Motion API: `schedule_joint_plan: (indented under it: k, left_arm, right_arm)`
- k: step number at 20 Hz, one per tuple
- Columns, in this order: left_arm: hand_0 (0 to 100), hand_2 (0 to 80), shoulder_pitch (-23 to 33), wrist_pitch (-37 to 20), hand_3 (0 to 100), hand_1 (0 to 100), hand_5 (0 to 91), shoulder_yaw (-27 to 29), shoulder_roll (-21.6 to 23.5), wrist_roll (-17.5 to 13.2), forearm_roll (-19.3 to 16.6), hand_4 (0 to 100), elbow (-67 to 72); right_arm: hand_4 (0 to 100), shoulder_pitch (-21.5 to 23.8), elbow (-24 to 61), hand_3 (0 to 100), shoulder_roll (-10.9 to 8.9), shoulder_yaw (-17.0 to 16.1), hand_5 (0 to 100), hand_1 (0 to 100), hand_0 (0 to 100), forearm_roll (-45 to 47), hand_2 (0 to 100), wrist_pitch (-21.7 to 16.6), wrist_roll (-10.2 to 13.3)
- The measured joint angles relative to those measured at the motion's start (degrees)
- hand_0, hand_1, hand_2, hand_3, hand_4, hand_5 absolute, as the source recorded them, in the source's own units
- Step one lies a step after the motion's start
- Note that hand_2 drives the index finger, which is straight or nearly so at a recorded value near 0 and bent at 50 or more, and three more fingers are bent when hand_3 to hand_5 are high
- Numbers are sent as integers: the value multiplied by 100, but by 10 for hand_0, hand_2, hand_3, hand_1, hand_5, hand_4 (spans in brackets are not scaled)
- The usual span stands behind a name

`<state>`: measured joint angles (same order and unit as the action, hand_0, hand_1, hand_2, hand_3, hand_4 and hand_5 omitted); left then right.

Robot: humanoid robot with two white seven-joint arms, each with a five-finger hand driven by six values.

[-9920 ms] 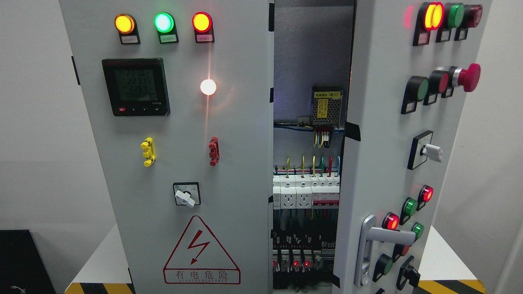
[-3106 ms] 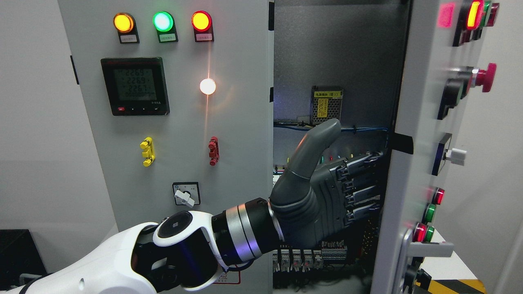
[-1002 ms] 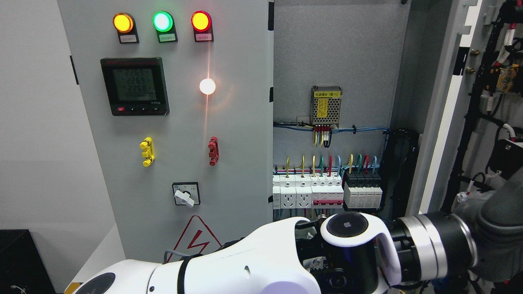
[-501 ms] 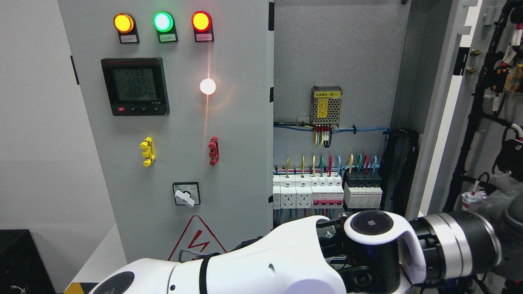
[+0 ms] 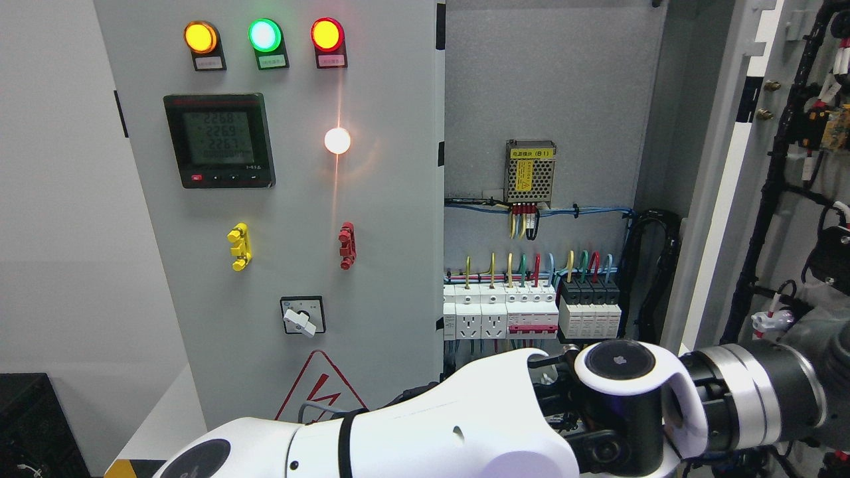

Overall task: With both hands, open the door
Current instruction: 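Push the door's inner edge outward with the left hand, swinging it wide, then withdraw the left hand down and out of the cabinet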

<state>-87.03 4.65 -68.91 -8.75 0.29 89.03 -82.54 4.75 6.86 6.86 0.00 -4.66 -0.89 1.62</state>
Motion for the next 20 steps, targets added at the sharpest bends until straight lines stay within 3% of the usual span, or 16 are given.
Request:
schedule_joint_plan:
  k: [10, 20]
  left_arm:
    - [0, 0, 160, -50, 0, 0, 0, 14, 743, -3, 8, 0, -794]
    - [0, 0, 1005, -33, 0, 0, 0, 289, 2051, -10, 9, 0, -1942]
  right_arm:
    - [0, 0, 0, 0, 1, 0, 0, 0, 192, 0, 0, 0, 0]
    - [0, 0, 0, 0, 1, 0, 0, 0, 192, 0, 0, 3, 0]
